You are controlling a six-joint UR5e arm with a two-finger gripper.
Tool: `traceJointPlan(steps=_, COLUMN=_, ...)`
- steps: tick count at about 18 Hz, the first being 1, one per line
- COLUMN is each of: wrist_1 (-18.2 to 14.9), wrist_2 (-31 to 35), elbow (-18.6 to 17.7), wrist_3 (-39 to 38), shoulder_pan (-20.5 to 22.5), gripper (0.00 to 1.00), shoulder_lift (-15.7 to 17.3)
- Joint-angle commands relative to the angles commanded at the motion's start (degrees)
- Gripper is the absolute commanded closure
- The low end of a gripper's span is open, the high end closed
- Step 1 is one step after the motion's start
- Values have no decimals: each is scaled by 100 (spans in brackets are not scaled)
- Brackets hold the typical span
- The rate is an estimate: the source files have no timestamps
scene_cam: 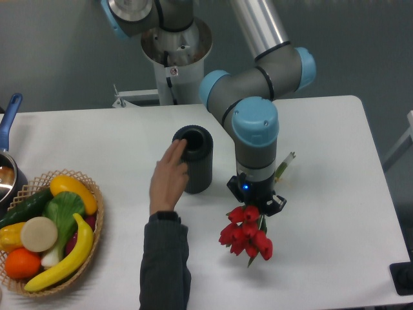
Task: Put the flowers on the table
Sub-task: 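Lower the held red tulips toward the table surface with the gripper, then open the gripper to release the tulips onto the table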
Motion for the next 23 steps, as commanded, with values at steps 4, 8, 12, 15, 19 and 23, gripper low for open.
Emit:
traceJointPlan(steps=4, wrist_1=-44, wrist_2=-9, elbow=115, wrist_3=-26, shoulder_pan=-97, gripper=71, shoulder_lift=-158)
traceJointPlan(steps=8, wrist_1=-44, wrist_2=-184, elbow=115, wrist_3=-26, shoulder_pan=-97, gripper=59, shoulder_lift=-290)
traceJointPlan(steps=12, wrist_1=-44, wrist_2=-202, elbow=62, wrist_3=-35, shoulder_pan=-150, gripper=41, shoulder_lift=-317)
traceJointPlan(steps=15, wrist_1=-35, wrist_2=-202, elbow=45, wrist_3=-35, shoulder_pan=-150, gripper=23, shoulder_lift=-317)
traceJointPlan(steps=19, wrist_1=-9, wrist_2=-158, elbow=27, wrist_3=-35, shoulder_pan=-159, gripper=0, shoulder_lift=-299)
traceJointPlan(steps=23, wrist_1=-18, wrist_2=-132, elbow=-26, wrist_3=-35, shoulder_pan=-167, gripper=0, shoulder_lift=-220)
